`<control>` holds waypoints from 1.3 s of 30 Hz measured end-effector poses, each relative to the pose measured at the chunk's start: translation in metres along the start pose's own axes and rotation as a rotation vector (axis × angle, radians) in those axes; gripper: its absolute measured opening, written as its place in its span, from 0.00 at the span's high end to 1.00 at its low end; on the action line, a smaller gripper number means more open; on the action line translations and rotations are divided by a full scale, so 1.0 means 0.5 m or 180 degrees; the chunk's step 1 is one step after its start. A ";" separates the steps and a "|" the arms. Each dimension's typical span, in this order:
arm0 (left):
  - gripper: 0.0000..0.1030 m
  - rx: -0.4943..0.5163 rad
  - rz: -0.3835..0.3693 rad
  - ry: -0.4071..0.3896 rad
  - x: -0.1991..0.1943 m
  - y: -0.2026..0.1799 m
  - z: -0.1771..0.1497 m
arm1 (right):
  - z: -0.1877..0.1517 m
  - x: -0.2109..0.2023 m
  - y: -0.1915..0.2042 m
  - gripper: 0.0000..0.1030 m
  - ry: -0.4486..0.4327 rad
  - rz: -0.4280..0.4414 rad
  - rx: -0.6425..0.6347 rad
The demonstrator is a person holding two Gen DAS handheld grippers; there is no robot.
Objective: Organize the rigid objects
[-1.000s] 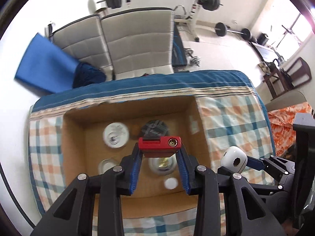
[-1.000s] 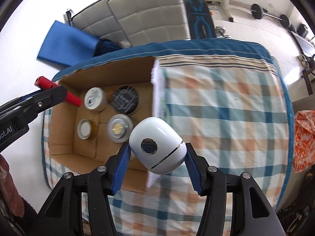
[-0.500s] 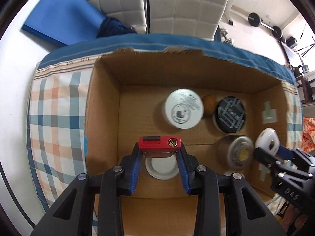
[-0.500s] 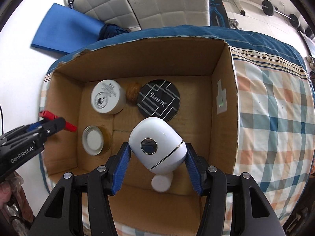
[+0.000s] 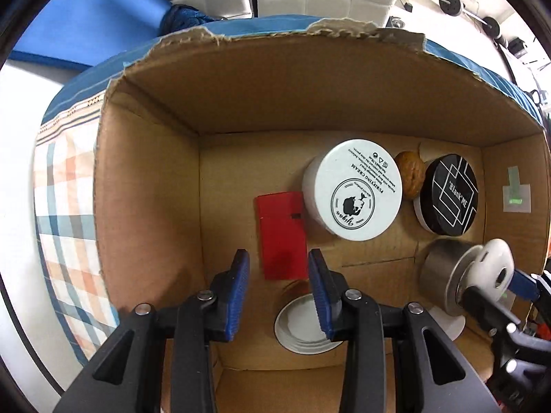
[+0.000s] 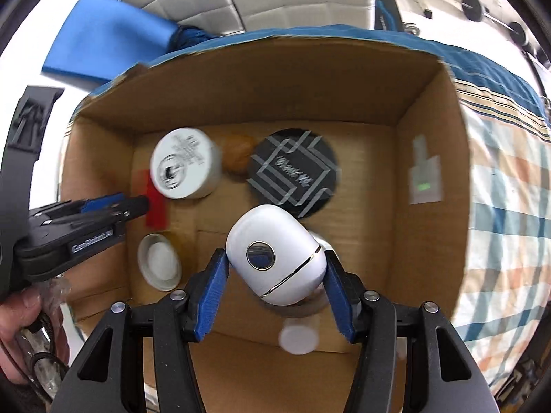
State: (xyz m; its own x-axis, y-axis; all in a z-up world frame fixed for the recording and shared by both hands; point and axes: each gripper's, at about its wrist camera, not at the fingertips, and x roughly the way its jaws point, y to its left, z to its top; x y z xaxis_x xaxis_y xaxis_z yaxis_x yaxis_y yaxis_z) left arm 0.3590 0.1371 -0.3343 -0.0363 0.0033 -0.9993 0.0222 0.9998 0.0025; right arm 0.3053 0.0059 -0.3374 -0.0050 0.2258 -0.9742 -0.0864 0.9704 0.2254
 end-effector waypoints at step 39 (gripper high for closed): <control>0.02 -0.0357 -0.0191 -0.0905 -0.228 -0.011 -0.151 | -0.074 -0.126 0.015 0.00 -0.0270 -0.0470 -0.0044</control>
State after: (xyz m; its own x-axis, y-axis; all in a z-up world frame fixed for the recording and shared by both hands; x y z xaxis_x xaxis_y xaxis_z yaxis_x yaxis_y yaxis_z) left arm 0.2877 0.1326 -0.2175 0.2473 -0.0464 -0.9678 -0.0826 0.9942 -0.0687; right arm 0.2680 -0.0044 -0.2751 0.0930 0.0879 -0.9918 -0.0936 0.9925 0.0792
